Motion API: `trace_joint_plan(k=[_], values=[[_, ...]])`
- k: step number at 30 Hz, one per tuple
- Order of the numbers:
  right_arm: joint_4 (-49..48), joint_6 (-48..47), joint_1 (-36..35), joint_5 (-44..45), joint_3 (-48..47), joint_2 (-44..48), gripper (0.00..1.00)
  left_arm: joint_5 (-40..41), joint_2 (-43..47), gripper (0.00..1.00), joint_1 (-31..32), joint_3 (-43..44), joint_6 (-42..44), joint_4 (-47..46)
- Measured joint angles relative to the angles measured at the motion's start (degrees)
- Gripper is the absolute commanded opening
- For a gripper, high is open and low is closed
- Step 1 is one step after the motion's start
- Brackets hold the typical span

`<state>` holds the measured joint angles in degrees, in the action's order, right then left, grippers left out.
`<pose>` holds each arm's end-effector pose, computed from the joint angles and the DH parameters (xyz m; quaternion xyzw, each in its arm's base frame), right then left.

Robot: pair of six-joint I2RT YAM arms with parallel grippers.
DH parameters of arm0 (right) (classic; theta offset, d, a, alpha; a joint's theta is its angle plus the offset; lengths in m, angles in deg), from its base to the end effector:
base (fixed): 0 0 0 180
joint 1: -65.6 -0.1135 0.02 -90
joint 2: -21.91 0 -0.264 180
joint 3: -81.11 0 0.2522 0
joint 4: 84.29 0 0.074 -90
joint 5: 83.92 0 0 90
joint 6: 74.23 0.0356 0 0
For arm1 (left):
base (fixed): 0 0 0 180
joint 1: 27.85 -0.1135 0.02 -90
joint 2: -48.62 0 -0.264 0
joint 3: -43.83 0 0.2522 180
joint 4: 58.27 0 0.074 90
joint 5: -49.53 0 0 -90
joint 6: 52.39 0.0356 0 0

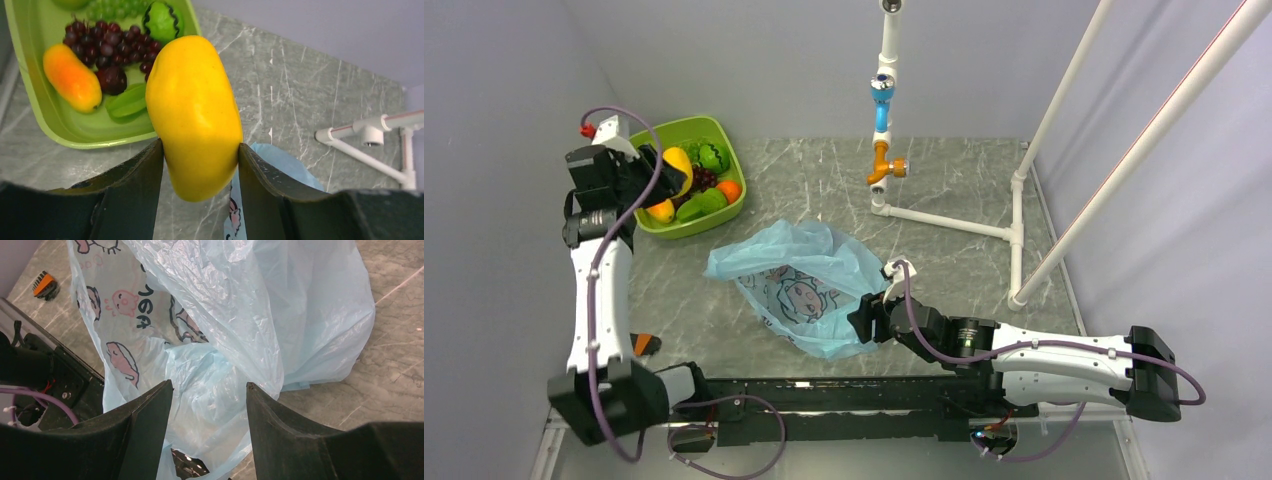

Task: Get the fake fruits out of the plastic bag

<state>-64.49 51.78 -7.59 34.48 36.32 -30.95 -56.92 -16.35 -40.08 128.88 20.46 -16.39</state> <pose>0.0750 0.1898 0.2393 -0.1448 0.8274 0.2860 0.4611 0.2421 0.0422 0.3991 -0.1302 0.8131 -0.1422 0.5493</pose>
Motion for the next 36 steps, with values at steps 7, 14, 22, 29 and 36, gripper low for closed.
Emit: trace_joint_plan(k=[7, 14, 22, 29, 36], values=[[-0.04, -0.26, 0.24, 0.00, -0.11, -0.81, 0.59, -14.91, -15.98, 0.31, -12.61, -6.27, -9.46, -12.41], [-0.11, -0.44, 0.61, -0.07, -0.17, -1.42, 0.59, -20.44, -25.38, 0.32, -15.80, -8.20, -19.71, -23.91], [-0.04, -0.42, 0.81, -0.17, -0.17, -0.20, 0.59, -23.98, -39.45, 0.94, -15.54, 2.56, -33.24, -37.40], [0.00, -0.42, 0.90, -0.20, -0.20, 1.18, 0.59, -23.78, -45.77, 1.00, -15.26, 9.66, -36.68, -39.58], [-0.04, -0.44, 0.92, -0.44, -0.20, -0.11, 0.59, -23.43, -30.38, 0.96, -15.10, -5.01, -32.13, -36.41]])
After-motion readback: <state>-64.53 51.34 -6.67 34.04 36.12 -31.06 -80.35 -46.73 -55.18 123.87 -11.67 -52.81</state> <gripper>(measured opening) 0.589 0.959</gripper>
